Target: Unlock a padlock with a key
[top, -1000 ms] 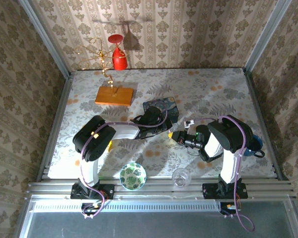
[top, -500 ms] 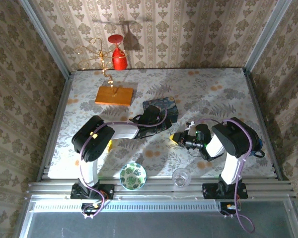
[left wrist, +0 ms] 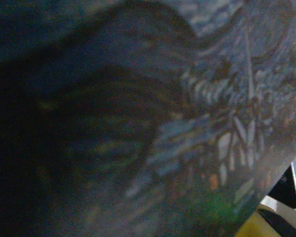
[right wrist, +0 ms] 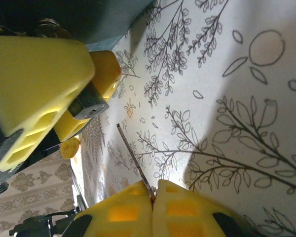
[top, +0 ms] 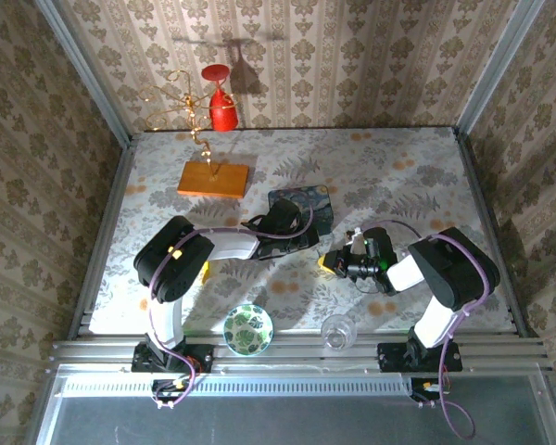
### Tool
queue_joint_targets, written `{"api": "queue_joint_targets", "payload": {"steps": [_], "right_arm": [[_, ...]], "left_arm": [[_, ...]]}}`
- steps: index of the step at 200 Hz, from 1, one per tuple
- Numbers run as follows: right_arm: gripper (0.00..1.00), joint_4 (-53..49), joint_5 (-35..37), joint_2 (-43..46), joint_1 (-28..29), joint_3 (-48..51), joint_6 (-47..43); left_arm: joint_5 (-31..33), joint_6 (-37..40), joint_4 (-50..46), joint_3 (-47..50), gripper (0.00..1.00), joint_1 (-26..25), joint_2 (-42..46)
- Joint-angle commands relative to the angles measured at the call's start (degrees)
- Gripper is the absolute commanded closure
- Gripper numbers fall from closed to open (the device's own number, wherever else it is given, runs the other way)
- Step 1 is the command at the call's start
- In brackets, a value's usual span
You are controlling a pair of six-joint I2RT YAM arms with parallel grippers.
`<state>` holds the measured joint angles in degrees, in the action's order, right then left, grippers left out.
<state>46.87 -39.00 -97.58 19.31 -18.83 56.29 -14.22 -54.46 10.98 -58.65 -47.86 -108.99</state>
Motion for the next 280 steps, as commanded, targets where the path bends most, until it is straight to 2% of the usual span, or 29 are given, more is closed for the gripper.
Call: {"api": "queue_joint_targets", "payload": {"steps": [1, 74, 280], "right_arm": [[1.0, -4.1, -1.8, 1.8, -0.3, -0.8, -1.9], [1.0, -4.8, -4.1, 1.8, -0.3, -2.5, -1.3], [1.0, -3.6, -0.3, 3.4, -0.3, -2.8, -1.3]], "left_arm": [[-2.2, 2.7, -2.2, -2.9, 0.82, 0.2, 3.2], [-2.4, 2.0, -3.4, -4.0, 0.82, -0.2, 2.9], [-4.5, -1.8, -0.2, -3.7, 0.82, -0.8, 0.4]]}}
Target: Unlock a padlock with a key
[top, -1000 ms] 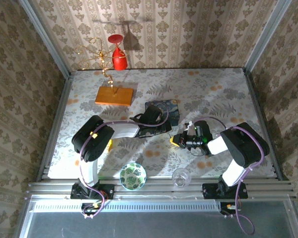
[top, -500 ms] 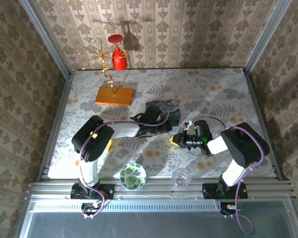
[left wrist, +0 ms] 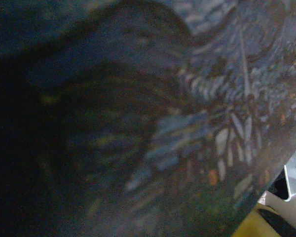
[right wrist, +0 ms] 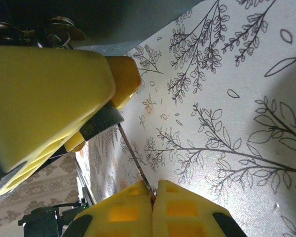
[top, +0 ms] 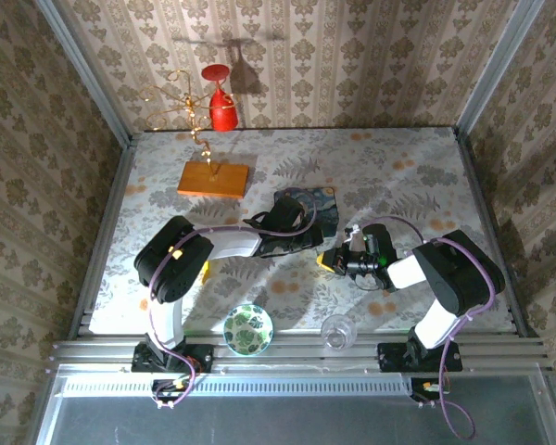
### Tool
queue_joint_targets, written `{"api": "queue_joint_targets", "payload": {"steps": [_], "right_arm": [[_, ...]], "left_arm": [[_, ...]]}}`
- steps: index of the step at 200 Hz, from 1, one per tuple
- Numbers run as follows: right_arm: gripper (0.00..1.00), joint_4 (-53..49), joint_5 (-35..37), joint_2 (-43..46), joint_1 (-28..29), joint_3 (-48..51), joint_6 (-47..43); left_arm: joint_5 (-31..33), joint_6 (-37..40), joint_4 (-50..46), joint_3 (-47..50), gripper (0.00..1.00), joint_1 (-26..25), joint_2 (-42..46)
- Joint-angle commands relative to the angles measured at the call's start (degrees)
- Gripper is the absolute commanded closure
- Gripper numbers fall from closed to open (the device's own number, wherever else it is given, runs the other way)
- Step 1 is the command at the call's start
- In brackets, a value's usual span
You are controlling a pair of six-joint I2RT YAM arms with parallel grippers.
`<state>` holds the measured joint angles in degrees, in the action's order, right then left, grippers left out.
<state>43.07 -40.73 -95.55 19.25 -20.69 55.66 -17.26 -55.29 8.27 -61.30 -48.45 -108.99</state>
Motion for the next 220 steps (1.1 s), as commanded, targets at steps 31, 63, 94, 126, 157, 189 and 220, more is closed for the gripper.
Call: {"api": "queue_joint_targets", "payload": {"steps": [31, 63, 94, 126, 157, 189, 220], "right_arm": [[1.0, 1.0, 1.8, 1.3, -0.3, -0.6, -0.3], [1.0, 1.5, 2.8, 1.9, -0.3, -0.1, -0.3], [1.0, 0.7, 3.7, 3.2, -0.3, 0.4, -0.7], [1.0, -1.1, 4.4, 5.0, -0.3, 0.7, -1.5], [1.0, -1.8, 4.8, 5.5, -0.4, 0.7, -1.6], [1.0, -1.7, 5.2, 5.2, -0.4, 0.5, -1.5], [1.0, -0.4, 5.1, 4.2, -0.4, 0.3, -1.2]], "left_arm": [[-1.4, -1.0, 2.5, -0.8, 0.82, -0.2, 0.4], [-1.3, -1.3, 2.5, -0.5, 0.82, -0.1, 0.6], [-1.1, -1.9, 2.5, -0.1, 0.82, 0.0, 0.5], [-1.2, -2.2, 2.7, 0.0, 0.82, 0.0, 0.6], [-1.5, -2.3, 2.7, -0.2, 0.82, -0.1, 0.5], [-1.6, -2.2, 2.7, -0.3, 0.82, -0.1, 0.5], [-1.8, -2.0, 2.7, -0.5, 0.82, -0.1, 0.4]]}}
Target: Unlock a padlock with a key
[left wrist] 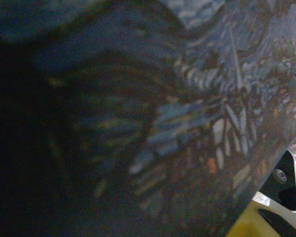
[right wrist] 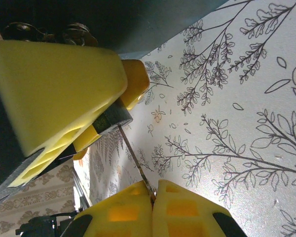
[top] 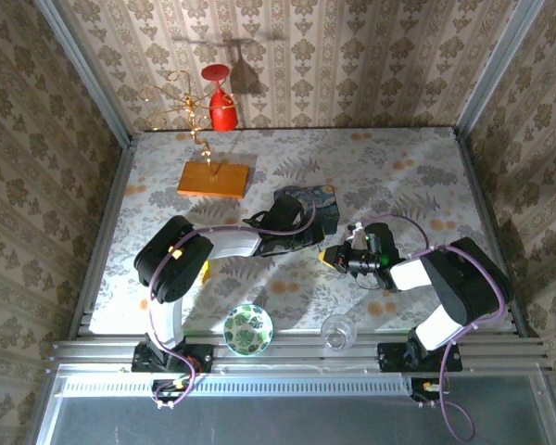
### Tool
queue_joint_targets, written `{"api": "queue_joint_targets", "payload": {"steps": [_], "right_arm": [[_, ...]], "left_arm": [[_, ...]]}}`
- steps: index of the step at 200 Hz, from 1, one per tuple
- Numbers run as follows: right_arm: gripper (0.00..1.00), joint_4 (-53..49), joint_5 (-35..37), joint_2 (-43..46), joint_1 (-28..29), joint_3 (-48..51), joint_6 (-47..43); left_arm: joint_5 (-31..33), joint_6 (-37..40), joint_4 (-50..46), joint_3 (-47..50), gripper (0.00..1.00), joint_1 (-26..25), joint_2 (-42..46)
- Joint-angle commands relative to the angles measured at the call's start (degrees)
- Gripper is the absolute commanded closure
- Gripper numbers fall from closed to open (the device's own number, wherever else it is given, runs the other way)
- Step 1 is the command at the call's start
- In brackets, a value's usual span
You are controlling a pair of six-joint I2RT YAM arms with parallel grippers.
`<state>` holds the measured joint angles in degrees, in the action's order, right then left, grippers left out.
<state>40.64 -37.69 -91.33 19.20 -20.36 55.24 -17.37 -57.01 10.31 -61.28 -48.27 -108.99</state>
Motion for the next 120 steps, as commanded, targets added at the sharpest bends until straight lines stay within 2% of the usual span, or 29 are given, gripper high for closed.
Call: {"api": "queue_joint_targets", "payload": {"steps": [1, 120], "right_arm": [[1.0, 2.1, 2.1, -0.1, -0.3, 0.0, -0.8], [1.0, 4.5, 3.0, -1.8, -0.5, -1.4, 0.7]], "left_arm": [[-1.7, -0.3, 0.7, -0.6, 0.82, -0.3, 0.4], [-3.1, 0.1, 0.6, -0.1, 0.82, -0.7, 0.6]]}}
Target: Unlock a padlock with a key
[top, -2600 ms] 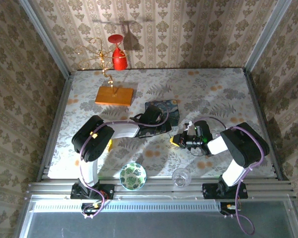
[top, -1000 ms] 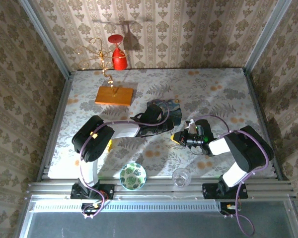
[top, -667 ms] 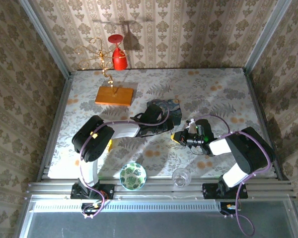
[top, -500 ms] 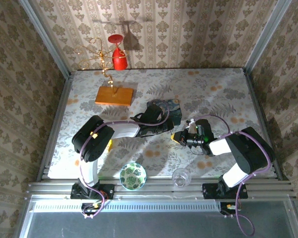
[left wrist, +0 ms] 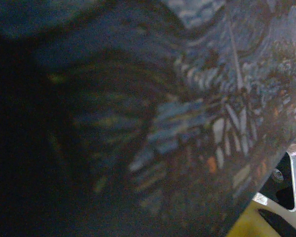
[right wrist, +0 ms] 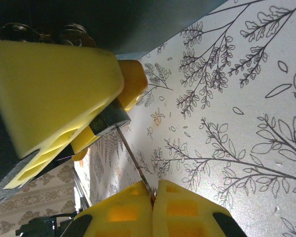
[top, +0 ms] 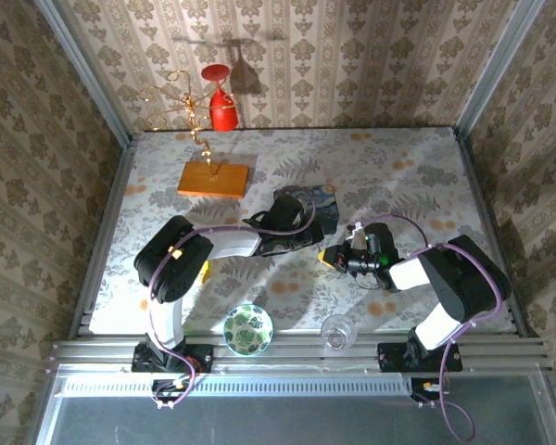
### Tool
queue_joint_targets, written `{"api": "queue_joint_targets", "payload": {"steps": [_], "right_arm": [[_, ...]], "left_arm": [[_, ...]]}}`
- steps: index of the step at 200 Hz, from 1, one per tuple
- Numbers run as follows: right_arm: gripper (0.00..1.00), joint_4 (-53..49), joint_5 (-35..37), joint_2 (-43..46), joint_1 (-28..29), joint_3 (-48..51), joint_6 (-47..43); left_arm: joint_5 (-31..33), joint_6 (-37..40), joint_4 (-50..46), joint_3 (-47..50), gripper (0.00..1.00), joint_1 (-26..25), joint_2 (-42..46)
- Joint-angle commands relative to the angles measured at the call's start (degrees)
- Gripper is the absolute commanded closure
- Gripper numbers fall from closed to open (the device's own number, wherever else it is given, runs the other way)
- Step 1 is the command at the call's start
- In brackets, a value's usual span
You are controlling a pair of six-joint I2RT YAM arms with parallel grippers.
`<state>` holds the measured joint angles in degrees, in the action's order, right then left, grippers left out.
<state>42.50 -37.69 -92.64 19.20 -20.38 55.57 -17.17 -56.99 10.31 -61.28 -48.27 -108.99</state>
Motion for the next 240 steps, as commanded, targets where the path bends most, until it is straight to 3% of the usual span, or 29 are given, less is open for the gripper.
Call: {"api": "queue_joint_targets", "payload": {"steps": [1, 53, 96, 240], "right_arm": [[1.0, 2.7, 3.0, -0.4, -0.5, -1.4, 0.4], [1.0, 2.9, 2.6, -0.7, -1.2, -2.5, 1.6], [1.0, 4.2, 2.3, -1.5, -1.3, -2.8, 3.4], [1.0, 21.7, -0.6, -11.2, -1.9, -2.4, 10.8]], "left_arm": [[-3.3, 0.0, 0.6, -0.1, 0.82, -0.7, 0.6], [-7.1, -2.4, -0.2, 0.1, 0.83, -0.6, 1.3], [-5.6, 0.4, -9.0, -2.1, 0.84, 0.0, 3.1], [-7.3, 0.0, -9.0, -3.2, 0.88, -0.6, 2.0]]}}
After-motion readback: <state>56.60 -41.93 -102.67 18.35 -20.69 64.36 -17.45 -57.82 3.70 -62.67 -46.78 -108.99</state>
